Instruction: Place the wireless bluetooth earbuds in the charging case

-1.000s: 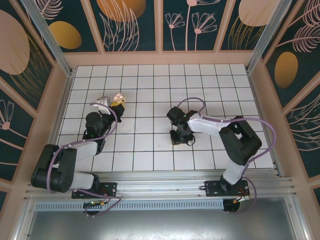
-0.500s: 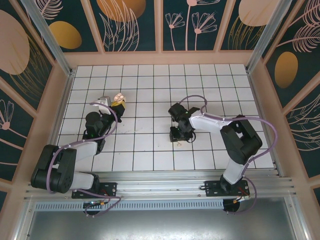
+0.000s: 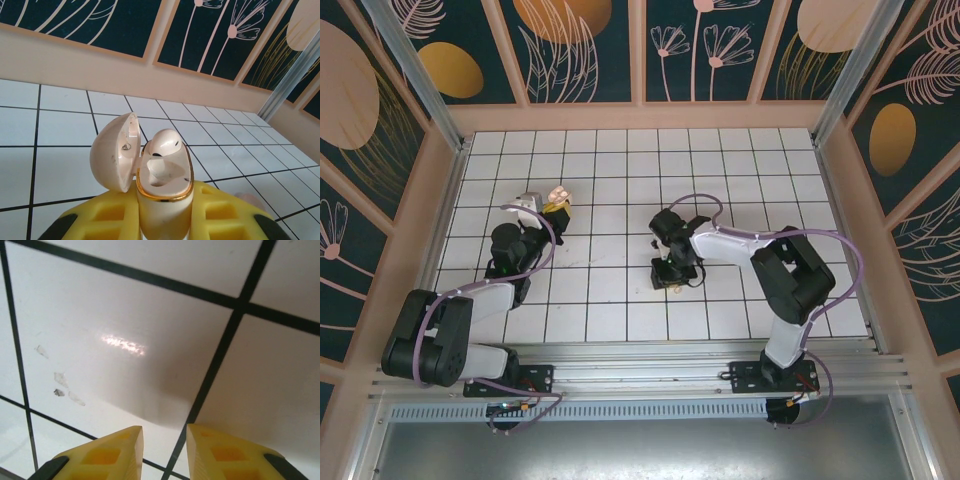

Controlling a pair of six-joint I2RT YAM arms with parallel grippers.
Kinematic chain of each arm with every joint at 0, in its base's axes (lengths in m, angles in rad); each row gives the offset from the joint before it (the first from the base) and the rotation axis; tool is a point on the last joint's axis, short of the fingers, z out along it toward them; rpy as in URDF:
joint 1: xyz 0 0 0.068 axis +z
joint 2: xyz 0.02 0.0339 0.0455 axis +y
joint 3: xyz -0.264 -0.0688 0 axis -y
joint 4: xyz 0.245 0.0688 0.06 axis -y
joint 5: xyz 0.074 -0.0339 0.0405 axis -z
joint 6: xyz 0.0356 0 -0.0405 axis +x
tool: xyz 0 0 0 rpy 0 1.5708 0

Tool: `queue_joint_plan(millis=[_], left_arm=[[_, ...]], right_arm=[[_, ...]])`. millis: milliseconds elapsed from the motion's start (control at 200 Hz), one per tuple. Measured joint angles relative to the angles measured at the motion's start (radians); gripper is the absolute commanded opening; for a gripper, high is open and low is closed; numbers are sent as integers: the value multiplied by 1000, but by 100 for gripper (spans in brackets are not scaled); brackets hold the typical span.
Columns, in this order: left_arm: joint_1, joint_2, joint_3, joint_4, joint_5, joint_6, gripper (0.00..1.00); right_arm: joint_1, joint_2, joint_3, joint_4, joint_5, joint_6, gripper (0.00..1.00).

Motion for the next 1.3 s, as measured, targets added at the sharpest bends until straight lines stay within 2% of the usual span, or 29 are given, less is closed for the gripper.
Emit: queue_joint_plan(millis=[410,726,1301], left_arm=[[0,0,0,-4,2,3,19],[0,0,0,-5,5,3,19],[0,-2,11,-17,8,7,19]], right_arm=[[48,-18,-4,-84,-18,-10,27],[21,-177,-57,-64,-16,83,29],[-20,-129,-135,-3,-19,116,29]])
